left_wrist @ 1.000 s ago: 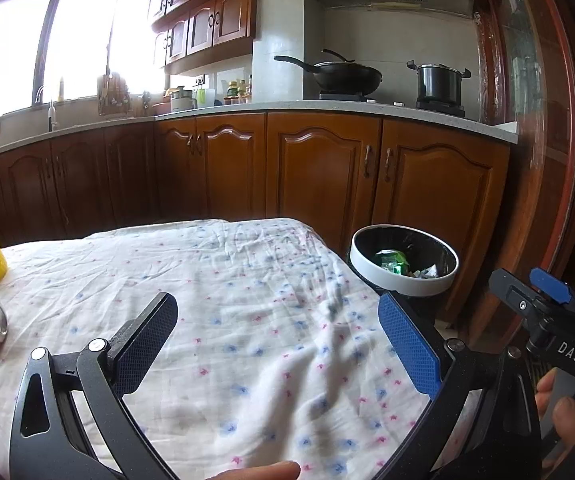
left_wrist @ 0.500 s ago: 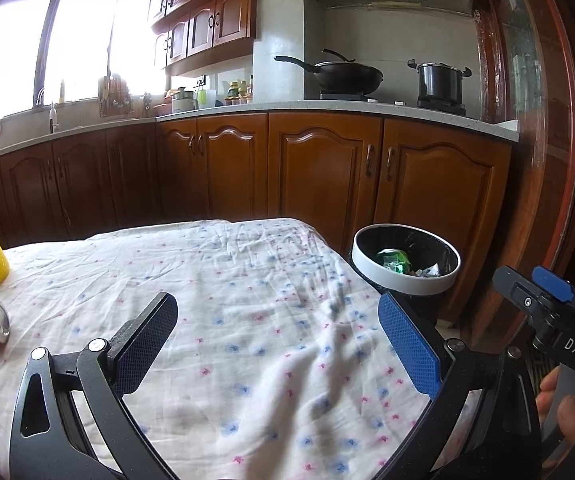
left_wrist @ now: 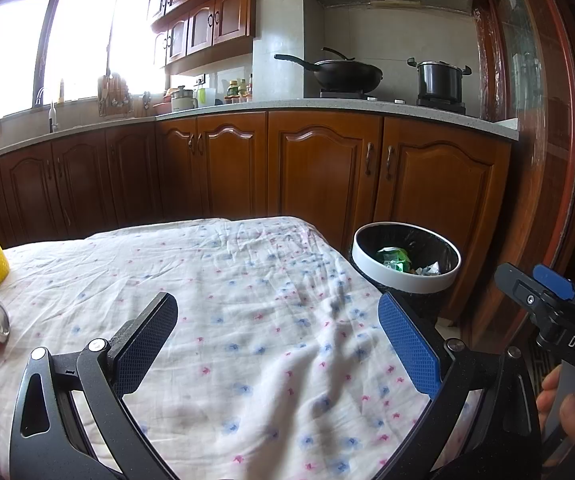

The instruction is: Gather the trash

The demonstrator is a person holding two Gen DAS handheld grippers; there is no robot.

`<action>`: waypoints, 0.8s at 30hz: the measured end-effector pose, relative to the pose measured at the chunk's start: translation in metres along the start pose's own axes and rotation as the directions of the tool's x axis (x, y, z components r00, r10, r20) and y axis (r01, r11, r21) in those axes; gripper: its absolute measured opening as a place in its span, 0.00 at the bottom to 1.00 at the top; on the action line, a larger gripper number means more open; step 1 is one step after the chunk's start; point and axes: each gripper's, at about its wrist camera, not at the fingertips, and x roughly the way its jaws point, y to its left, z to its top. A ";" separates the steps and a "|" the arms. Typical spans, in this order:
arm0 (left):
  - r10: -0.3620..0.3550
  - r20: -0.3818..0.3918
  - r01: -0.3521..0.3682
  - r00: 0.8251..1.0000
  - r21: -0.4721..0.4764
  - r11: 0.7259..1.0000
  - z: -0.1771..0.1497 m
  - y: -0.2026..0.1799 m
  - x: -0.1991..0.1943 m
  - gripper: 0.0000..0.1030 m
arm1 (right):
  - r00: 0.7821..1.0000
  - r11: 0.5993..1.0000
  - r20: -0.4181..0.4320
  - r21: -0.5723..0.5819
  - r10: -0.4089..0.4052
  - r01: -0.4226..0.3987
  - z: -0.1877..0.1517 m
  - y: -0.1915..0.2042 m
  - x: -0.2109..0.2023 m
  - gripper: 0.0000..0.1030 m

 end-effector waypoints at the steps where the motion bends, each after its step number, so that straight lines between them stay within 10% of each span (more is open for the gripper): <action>1: 0.001 0.000 -0.001 1.000 0.000 1.000 0.000 0.000 0.000 1.00 | 1.000 1.000 0.000 0.000 0.001 -0.001 0.000 0.000 0.000 1.00; 24: 0.002 -0.012 -0.002 1.000 0.005 1.000 -0.002 0.001 0.003 1.00 | 1.000 1.000 0.003 0.008 0.010 -0.010 0.000 0.002 -0.002 1.00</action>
